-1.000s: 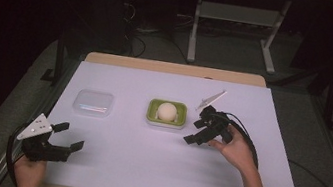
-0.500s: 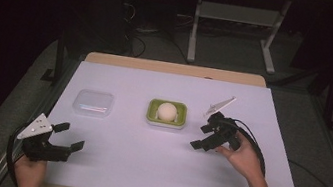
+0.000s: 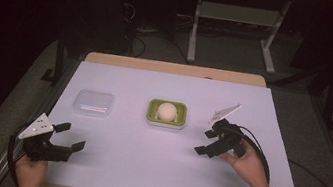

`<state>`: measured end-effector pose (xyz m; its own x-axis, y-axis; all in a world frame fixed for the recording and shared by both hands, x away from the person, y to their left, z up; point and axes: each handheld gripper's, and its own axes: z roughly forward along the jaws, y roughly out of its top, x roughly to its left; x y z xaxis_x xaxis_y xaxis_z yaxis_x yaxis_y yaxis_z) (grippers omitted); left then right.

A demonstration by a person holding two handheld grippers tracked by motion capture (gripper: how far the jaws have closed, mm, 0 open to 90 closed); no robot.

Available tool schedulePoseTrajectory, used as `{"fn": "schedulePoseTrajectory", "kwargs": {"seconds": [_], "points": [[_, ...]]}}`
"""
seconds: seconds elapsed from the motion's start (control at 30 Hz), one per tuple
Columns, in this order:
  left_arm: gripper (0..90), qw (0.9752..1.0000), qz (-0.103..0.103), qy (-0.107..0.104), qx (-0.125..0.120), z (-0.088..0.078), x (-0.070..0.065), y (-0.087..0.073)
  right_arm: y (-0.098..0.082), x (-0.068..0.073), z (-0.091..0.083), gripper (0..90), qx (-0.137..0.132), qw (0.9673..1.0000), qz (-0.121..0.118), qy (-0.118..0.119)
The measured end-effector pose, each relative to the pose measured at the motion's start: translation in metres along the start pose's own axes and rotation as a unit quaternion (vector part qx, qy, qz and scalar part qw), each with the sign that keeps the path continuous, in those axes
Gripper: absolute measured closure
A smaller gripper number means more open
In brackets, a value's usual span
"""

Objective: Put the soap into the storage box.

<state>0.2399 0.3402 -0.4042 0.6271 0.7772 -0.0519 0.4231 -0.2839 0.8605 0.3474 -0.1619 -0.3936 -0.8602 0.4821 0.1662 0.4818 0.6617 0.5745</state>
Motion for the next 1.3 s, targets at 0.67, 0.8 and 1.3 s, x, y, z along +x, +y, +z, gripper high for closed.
{"fn": "schedulePoseTrajectory", "kwargs": {"seconds": [0.67,0.8,1.3], "points": [[13.2,1.0000,0.006,-0.004,0.005,0.002,-0.005,0.002,-0.034,0.004,-0.006,21.9,-0.010,0.9997,0.023,-0.008],[13.3,1.0000,0.005,-0.002,0.007,0.003,-0.006,0.001,-0.041,0.006,-0.007,21.6,-0.011,0.9995,0.026,-0.011],[13.3,0.9999,0.014,0.000,0.010,0.004,-0.006,0.000,-0.067,0.013,-0.012,20.9,-0.017,0.9989,0.042,-0.014]]}}
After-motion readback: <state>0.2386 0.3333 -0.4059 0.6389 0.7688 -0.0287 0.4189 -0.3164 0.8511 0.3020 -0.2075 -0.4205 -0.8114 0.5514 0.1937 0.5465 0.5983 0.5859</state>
